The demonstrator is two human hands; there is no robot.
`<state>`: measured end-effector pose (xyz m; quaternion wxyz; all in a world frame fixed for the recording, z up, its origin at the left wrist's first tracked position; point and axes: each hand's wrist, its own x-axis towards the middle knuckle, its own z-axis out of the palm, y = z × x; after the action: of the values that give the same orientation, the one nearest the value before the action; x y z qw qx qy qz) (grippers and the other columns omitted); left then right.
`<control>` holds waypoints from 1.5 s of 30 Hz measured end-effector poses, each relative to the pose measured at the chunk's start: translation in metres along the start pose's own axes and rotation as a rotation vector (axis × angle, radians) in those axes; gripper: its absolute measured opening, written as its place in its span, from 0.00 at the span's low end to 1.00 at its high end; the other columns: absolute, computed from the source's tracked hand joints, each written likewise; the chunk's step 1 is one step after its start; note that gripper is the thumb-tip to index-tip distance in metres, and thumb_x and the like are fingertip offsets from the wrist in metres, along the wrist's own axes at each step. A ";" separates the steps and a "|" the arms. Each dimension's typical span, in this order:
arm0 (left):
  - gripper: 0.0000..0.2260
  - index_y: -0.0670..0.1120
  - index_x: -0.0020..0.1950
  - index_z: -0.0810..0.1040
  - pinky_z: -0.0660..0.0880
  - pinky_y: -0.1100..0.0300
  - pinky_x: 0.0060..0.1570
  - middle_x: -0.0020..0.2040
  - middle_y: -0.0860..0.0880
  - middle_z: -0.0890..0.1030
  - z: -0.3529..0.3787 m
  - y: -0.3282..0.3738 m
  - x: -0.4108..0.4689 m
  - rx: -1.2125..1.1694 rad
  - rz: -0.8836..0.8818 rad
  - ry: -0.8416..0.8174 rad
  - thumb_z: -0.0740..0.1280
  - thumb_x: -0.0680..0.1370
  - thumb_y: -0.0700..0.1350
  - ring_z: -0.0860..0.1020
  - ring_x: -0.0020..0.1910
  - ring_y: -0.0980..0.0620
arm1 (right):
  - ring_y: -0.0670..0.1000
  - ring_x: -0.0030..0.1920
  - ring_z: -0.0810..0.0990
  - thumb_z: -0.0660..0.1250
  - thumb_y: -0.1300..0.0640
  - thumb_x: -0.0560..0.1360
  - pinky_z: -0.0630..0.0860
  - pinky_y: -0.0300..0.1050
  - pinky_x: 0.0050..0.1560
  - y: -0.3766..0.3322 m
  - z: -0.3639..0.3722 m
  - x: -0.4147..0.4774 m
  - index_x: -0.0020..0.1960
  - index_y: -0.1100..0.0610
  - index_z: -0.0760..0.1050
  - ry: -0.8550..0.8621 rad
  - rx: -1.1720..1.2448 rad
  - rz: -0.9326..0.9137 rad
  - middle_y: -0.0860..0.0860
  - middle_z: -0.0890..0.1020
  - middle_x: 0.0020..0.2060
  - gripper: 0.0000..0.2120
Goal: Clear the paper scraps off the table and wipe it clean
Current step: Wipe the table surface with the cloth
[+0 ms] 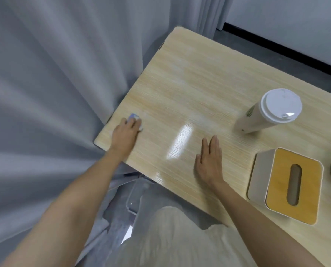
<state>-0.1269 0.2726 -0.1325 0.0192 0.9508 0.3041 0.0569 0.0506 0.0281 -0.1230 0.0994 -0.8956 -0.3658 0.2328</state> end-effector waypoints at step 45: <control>0.16 0.41 0.61 0.76 0.64 0.59 0.56 0.63 0.42 0.71 0.011 0.144 0.039 -0.489 -0.565 0.061 0.58 0.76 0.32 0.67 0.60 0.41 | 0.54 0.77 0.38 0.46 0.56 0.83 0.39 0.47 0.76 0.070 0.018 -0.098 0.78 0.60 0.46 0.102 0.129 0.094 0.59 0.40 0.76 0.25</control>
<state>-0.0107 0.1778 -0.1299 0.2514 0.7947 0.5321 0.1484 0.0235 -0.0900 -0.1296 0.1644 -0.9142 -0.3020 0.2146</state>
